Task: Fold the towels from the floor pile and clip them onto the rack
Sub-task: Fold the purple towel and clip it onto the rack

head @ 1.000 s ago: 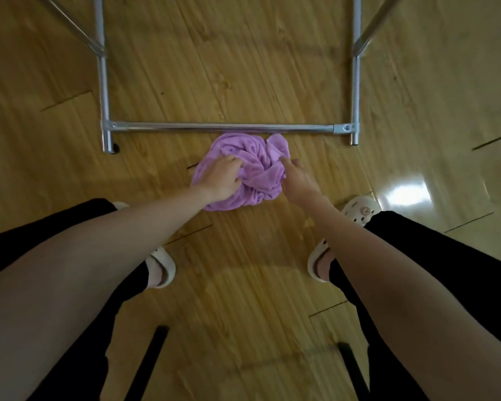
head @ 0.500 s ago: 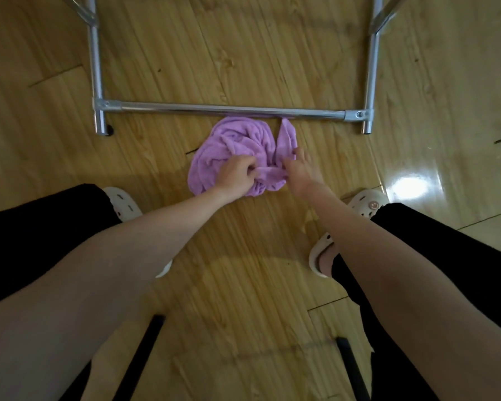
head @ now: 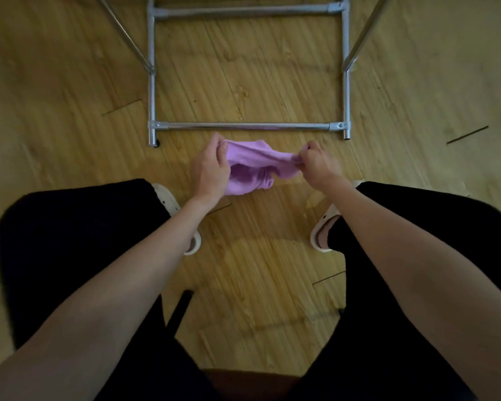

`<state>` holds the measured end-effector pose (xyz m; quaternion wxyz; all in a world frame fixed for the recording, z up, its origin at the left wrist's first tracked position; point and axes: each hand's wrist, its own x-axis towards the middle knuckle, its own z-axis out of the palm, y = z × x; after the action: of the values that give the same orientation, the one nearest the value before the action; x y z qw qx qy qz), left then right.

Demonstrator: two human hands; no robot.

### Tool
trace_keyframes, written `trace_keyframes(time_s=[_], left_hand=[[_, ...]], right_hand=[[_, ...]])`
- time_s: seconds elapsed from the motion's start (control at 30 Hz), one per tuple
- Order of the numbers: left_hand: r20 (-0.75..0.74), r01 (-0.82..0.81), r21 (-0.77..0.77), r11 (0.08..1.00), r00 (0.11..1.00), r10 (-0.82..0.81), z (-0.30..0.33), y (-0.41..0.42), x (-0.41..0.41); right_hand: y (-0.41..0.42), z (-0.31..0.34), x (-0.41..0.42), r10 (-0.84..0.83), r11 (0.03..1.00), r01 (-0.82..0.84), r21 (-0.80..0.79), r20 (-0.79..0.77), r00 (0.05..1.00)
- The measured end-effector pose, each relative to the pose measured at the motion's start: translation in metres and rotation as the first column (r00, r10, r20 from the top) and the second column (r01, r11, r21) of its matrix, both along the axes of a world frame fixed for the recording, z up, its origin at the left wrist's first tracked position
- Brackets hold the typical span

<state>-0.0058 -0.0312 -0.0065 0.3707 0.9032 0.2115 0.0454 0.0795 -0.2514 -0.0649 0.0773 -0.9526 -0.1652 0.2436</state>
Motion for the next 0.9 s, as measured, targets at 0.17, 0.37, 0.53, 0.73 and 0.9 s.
trace_keyframes(time_s=[0.17,0.37,0.53,0.73,0.9], left_hand=[[0.089,-0.086,-0.019,0.996,0.992,0.088,0.066,0.015,-0.023],[0.146,-0.041,-0.132,0.990,0.988,0.060,0.134,0.032,-0.028],[0.199,0.057,-0.216,0.975,0.980,-0.013,0.189,0.042,-0.027],[0.285,0.279,-0.188,0.942,0.933,-0.220,0.257,0.037,-0.036],[0.166,0.509,-0.054,0.859,0.853,-0.495,0.299,0.032,-0.065]], right_hand=[[-0.006,0.073,-0.026,-0.010,0.992,0.013,0.126,-0.026,1.000],[-0.003,0.205,-0.066,0.117,0.947,-0.075,0.313,-0.119,0.986],[0.013,0.331,-0.090,0.060,0.759,0.073,0.647,-0.181,0.982],[0.038,0.427,-0.118,0.011,0.384,0.207,0.900,-0.228,0.974],[0.054,0.461,-0.128,-0.134,0.098,0.314,0.944,-0.301,0.944]])
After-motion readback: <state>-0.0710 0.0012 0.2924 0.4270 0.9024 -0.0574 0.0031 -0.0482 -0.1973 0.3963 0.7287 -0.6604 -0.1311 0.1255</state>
